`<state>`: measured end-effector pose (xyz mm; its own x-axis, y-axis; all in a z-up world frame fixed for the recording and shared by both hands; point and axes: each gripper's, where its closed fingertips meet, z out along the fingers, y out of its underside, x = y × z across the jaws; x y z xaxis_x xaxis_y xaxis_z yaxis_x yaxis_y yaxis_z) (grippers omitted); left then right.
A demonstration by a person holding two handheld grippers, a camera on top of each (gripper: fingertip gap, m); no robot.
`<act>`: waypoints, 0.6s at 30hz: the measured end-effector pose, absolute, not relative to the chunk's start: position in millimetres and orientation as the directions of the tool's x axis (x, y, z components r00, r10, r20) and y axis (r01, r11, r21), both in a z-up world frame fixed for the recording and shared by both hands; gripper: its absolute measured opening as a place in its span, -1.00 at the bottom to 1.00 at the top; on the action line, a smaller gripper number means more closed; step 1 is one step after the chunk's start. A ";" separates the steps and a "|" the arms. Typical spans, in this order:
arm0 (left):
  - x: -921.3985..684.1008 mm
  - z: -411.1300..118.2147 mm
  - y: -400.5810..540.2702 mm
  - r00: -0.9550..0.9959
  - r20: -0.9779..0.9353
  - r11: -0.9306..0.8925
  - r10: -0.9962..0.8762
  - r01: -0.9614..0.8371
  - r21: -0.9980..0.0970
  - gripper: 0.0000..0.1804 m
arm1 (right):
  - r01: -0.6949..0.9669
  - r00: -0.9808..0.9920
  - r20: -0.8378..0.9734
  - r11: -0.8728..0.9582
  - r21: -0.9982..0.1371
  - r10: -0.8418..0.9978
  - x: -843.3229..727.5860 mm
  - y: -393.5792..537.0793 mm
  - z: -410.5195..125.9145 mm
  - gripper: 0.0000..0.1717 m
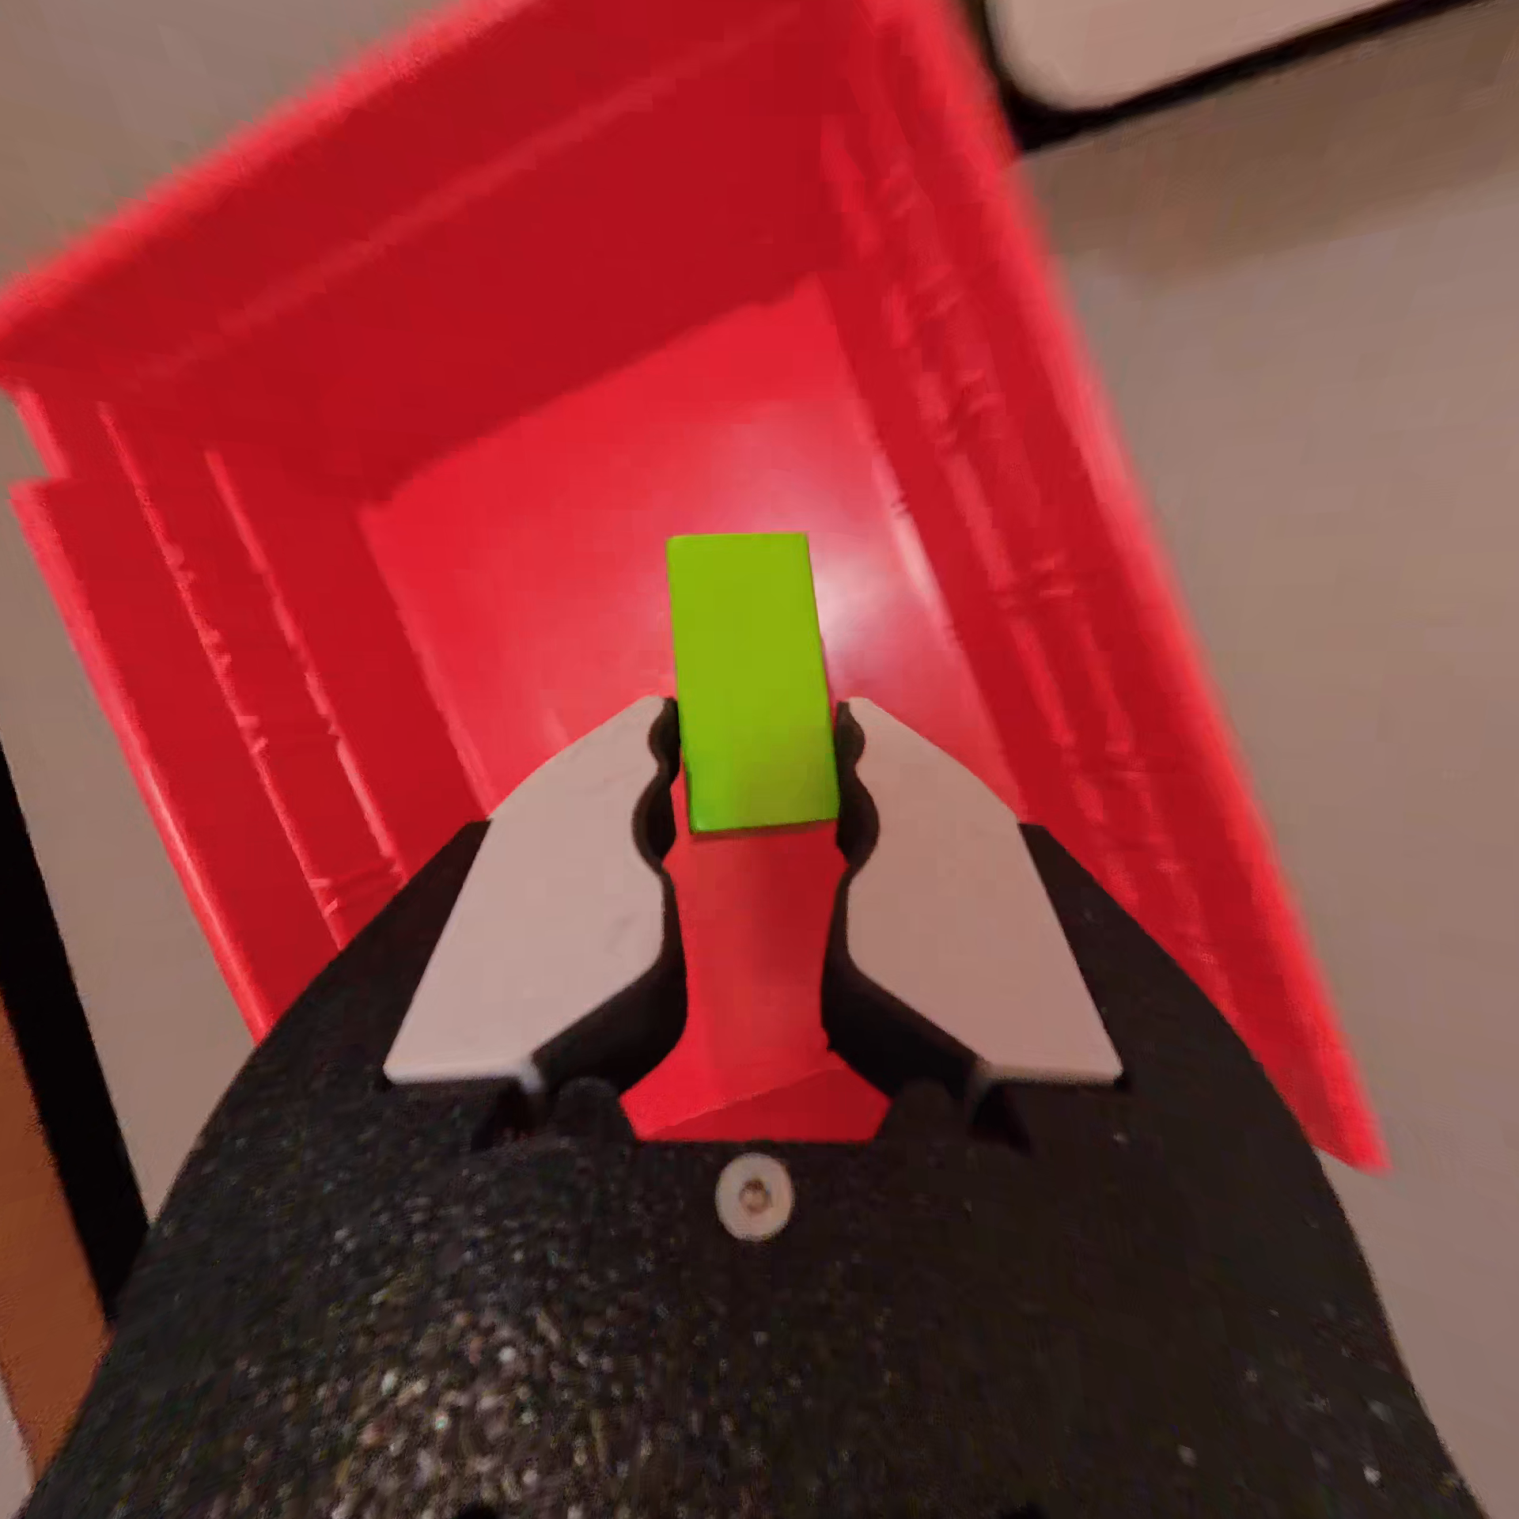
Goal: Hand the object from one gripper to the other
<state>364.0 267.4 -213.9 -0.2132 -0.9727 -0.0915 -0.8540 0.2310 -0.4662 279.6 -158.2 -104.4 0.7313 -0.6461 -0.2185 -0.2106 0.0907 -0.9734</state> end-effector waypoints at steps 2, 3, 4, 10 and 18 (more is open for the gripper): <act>363.0 -184.5 239.2 -0.286 -0.036 0.255 -0.958 -0.782 -0.568 -0.61 | -0.217 0.757 -0.229 0.094 -0.971 -0.613 276.3 -148.8 -104.2 -0.54; 361.4 -168.3 221.7 -0.331 0.007 0.253 -0.944 -0.736 -0.628 -0.61 | -0.218 0.769 -0.231 0.096 -0.971 -0.596 274.5 -144.1 -103.7 -0.54; 357.8 -151.8 201.9 -0.390 0.054 0.250 -0.919 -0.685 -0.685 -0.61 | -0.218 0.780 -0.233 0.097 -0.971 -0.580 272.5 -139.4 -103.0 -0.53; 293.5 -68.3 58.9 -0.833 0.255 0.160 -0.490 -0.374 -0.914 -0.61 | -0.228 0.860 -0.276 0.161 -0.960 -0.429 254.3 -103.9 -89.3 -0.39; 212.2 -49.1 -56.8 -0.997 0.064 0.131 0.033 -0.059 -0.990 -0.62 | -0.219 0.948 -0.280 0.327 -0.919 -0.150 216.0 -75.8 -48.9 -0.28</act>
<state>212.2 -56.8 -49.1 -0.9974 0.0334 0.0642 -0.0593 0.1314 -0.9896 216.0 -75.8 -48.9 0.9482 -0.1501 -0.2799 -0.2195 0.3273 -0.9191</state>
